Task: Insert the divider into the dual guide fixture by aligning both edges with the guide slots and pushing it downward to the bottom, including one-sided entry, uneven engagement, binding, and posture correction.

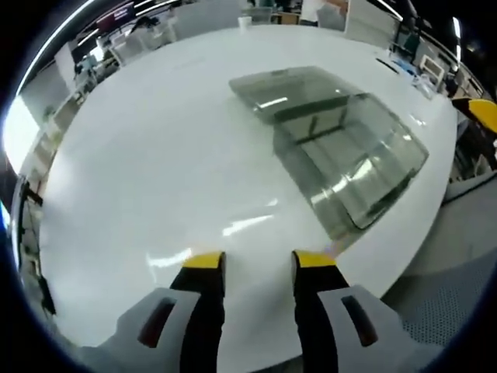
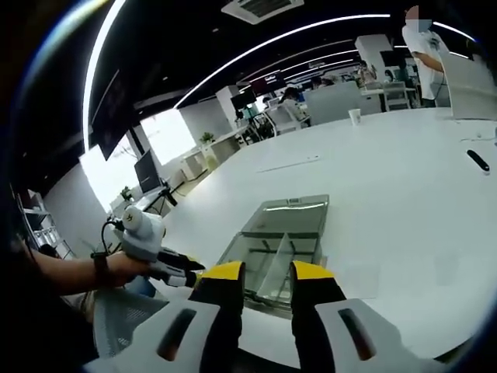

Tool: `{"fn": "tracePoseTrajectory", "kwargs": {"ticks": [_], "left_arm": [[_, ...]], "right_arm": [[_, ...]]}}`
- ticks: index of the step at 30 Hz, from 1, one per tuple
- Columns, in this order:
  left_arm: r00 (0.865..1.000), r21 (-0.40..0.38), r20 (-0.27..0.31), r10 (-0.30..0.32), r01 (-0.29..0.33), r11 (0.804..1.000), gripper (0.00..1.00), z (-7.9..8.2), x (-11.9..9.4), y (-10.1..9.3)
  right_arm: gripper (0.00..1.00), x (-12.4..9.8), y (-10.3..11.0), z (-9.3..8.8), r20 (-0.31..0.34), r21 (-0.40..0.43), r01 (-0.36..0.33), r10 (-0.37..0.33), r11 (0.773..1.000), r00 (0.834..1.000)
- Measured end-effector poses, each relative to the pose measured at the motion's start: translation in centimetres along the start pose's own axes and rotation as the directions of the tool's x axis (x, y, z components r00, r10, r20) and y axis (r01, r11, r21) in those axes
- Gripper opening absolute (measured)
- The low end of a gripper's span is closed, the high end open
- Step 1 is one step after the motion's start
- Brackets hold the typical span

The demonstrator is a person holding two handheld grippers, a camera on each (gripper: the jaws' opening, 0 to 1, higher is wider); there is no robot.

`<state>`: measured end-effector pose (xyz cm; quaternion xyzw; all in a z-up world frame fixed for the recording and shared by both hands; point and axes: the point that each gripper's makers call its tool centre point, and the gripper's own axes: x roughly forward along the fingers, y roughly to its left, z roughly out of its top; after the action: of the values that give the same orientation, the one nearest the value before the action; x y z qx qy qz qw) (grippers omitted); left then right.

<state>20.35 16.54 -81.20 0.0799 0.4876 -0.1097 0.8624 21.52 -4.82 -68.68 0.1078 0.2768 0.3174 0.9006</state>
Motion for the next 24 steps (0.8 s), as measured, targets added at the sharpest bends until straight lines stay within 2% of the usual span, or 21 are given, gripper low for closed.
{"fn": "tracePoseTrajectory", "kwargs": {"ticks": [3, 8, 24], "left_arm": [[1.0, 0.025, 0.003, -0.002, 0.002, 1.0, 0.32, -0.1, -0.1, 0.0], [1.0, 0.022, 0.007, -0.012, 0.011, 1.0, 0.31, -0.2, -0.2, -0.2], [0.999, -0.026, 0.031, -0.022, 0.023, 0.999, 0.31, -0.8, -1.1, 0.0]], "right_arm": [[0.19, 0.1, 0.1, 0.0, -0.001, -0.002, -0.003, 0.003, 1.0, 1.0], [0.19, 0.1, 0.4, 0.0, 0.001, -0.001, -0.006, 0.006, 1.0, 1.0], [0.18, 0.2, 1.0, -0.1, -0.013, -0.01, -0.023, 0.022, 1.0, 1.0]]}}
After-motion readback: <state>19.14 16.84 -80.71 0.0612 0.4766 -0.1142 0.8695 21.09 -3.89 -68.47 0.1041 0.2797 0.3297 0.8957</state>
